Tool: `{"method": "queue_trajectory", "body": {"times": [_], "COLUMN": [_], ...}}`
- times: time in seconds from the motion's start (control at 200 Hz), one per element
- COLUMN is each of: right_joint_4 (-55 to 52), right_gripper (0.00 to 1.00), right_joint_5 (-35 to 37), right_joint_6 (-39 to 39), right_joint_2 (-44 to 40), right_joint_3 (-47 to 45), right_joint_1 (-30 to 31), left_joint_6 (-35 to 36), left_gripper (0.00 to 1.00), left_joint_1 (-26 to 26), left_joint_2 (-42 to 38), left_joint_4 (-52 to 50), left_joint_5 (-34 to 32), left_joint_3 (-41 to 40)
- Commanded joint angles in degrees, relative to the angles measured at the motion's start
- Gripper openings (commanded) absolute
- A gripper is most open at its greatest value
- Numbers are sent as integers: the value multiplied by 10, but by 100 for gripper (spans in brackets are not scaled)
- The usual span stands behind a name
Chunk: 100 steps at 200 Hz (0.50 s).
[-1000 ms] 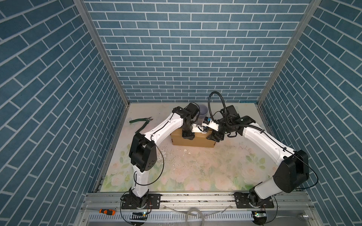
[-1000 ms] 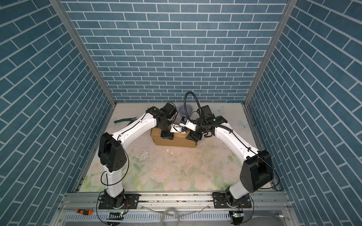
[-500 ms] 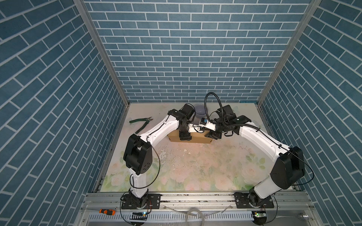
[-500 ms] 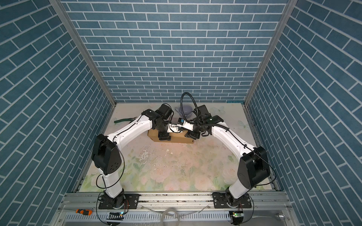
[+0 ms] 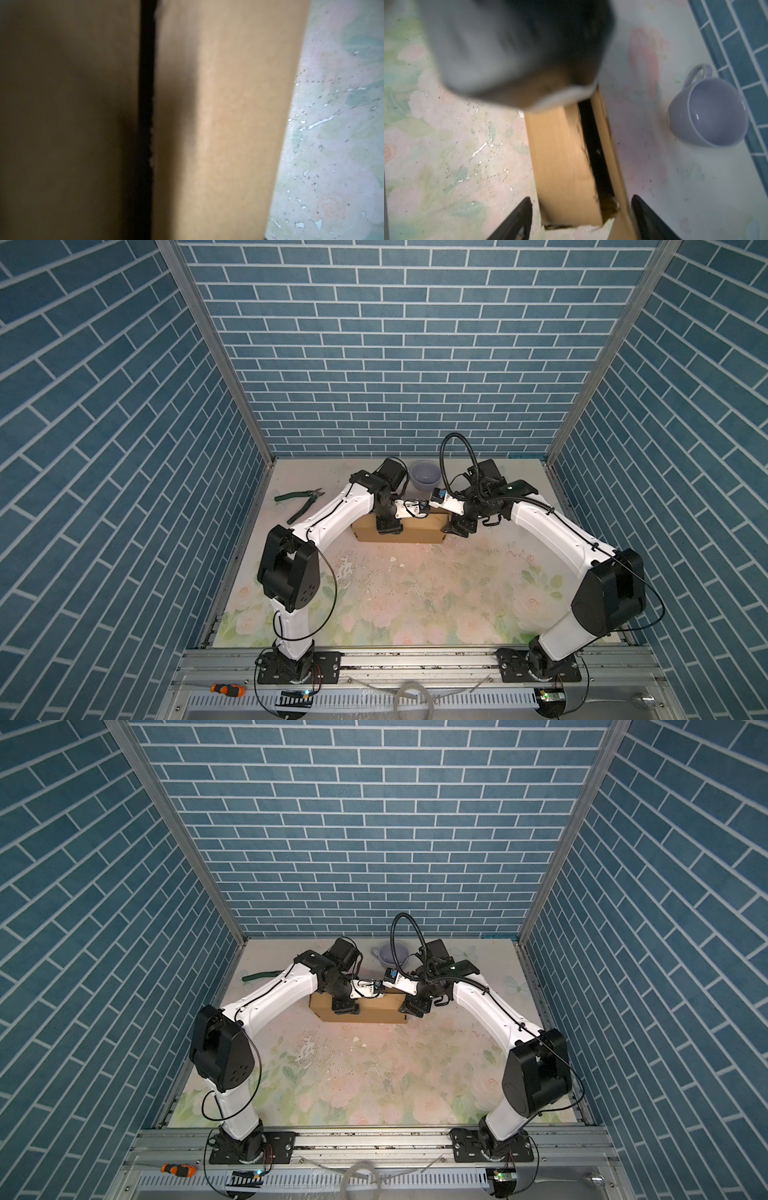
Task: Assemble paper box
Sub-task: Press the paper box at the center of the table.
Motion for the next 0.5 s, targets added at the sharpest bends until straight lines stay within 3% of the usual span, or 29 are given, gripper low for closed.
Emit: {"method": "queue_trajectory", "body": {"times": [0.0,0.025,0.05,0.25,0.495], "right_joint_4": [-21,-12,0,96,102], "right_gripper": [89,97,99,98,95], "right_joint_5": [20,28,35,34,-6], "right_joint_6": [-4,-4,-4,-4,3], "right_joint_2": [-10,-13,-17,-24,-28], "right_joint_3": [-25,-32,-39,-69,-53], "right_joint_1": [2,3,3,4,-16], "left_joint_6": [-3,-3,-3,-1,13], "left_gripper": [62,62,61,59,58], "left_joint_1": [8,10,11,12,8], "left_joint_2": [2,4,6,35,31], "left_joint_4": [-32,-34,-38,-55,-35], "left_joint_5": [58,66,74,92,100], "left_joint_3": [27,31,34,50,22]}}
